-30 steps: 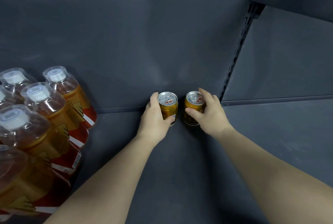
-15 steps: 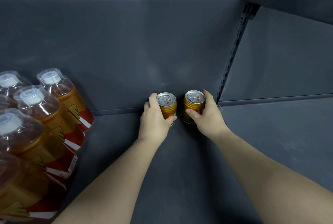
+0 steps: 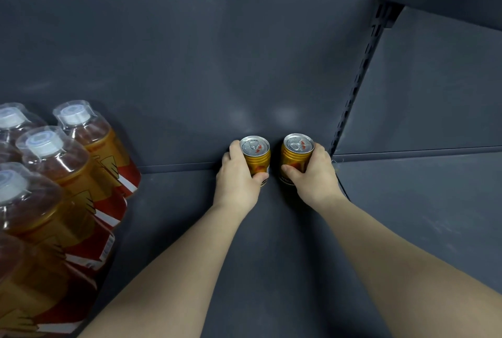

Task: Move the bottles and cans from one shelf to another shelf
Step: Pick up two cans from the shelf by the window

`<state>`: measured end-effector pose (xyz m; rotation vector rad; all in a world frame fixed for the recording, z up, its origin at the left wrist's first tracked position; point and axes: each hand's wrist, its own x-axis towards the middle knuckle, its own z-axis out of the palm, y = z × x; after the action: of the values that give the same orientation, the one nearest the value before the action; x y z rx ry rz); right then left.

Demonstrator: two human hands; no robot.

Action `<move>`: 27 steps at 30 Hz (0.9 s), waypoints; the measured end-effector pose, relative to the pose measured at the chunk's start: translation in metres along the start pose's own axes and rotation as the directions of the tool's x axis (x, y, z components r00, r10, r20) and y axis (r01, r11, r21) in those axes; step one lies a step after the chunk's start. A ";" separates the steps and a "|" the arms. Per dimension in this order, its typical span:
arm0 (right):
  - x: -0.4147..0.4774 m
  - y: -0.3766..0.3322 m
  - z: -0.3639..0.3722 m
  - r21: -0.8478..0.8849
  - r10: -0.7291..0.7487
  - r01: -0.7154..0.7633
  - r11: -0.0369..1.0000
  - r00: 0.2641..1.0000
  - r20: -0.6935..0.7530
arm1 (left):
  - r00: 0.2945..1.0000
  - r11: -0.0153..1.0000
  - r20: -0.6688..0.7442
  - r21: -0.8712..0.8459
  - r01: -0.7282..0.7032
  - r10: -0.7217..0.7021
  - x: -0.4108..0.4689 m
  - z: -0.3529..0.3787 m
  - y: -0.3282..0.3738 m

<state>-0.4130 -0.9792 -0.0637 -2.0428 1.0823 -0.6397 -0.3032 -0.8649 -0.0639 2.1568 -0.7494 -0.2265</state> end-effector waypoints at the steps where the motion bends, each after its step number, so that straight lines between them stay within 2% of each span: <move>1: 0.000 0.001 0.001 0.003 -0.004 0.004 1.000 1.000 0.000 | 1.000 1.000 0.000 0.008 -0.002 0.002 0.000 0.000 0.000; 27: -0.004 0.007 0.004 0.081 -0.005 0.006 0.997 1.000 -0.016 | 1.000 0.996 0.008 0.091 -0.026 0.025 -0.005 0.004 0.002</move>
<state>-0.4156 -0.9769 -0.0726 -1.9751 1.0435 -0.6919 -0.3094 -0.8653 -0.0653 2.2320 -0.8047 -0.1904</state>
